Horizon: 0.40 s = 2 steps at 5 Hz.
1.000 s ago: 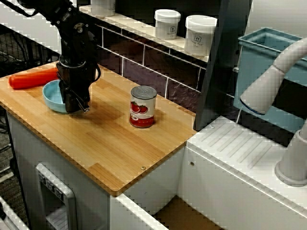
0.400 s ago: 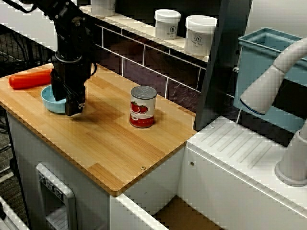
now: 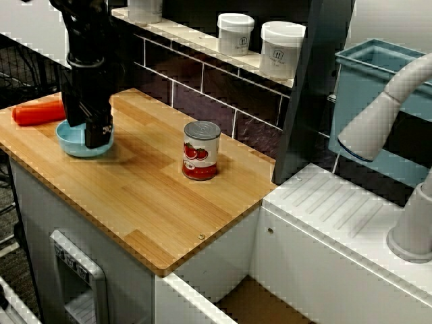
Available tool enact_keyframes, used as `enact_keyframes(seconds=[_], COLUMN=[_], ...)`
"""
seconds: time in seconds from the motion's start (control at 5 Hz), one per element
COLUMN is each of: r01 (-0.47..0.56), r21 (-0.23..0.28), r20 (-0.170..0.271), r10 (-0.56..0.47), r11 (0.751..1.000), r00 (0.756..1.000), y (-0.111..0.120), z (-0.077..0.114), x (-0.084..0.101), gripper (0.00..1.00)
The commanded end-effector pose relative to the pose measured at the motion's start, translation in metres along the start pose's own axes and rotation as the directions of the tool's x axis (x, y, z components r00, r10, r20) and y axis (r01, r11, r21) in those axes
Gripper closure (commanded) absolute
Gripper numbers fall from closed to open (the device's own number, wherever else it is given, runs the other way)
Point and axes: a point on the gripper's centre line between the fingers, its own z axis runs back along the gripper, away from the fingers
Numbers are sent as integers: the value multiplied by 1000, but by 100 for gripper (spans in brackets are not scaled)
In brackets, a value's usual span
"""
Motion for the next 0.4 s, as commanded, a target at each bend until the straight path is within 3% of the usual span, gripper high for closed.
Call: enact_keyframes(seconds=[0.0,0.2], r01=[-3,-11], r21=[-14,-32], r20=[78,85], r10=[4,14], r11=[1000,999], r00=[997,996], y=[35,48], z=[50,59], x=[-10,-18], gripper=[0,0])
